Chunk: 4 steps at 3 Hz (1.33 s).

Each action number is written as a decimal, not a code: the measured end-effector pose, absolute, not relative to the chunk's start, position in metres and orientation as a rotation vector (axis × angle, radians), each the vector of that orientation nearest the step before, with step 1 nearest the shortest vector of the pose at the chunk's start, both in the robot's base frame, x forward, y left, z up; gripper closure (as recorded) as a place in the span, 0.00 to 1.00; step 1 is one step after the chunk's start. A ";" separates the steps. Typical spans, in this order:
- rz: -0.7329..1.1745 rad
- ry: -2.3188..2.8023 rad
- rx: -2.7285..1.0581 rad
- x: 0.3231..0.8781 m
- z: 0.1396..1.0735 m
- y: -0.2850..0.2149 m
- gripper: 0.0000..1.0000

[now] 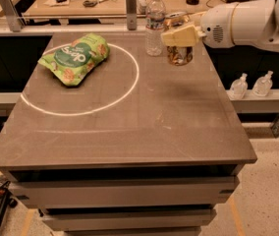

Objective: Place orange can upright

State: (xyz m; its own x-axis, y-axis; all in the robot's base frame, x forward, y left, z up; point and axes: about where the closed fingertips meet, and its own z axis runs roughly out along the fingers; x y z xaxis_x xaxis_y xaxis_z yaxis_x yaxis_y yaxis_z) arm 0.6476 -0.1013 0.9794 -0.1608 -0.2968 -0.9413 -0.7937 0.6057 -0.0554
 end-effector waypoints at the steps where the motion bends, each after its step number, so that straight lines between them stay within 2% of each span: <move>1: 0.543 1.706 -0.850 0.642 0.967 -0.101 1.00; 2: 0.490 1.666 -0.796 0.639 0.949 -0.103 1.00; 4: 0.502 1.631 -0.784 0.640 0.954 -0.100 1.00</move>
Offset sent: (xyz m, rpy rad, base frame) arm -0.0106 -0.0037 -0.0330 0.0588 -0.0988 -0.1063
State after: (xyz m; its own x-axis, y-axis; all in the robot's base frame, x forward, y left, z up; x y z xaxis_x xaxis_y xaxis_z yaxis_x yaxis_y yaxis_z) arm 0.6396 -0.1001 0.9537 -0.0753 -0.2178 -0.9731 -0.7270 0.6799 -0.0959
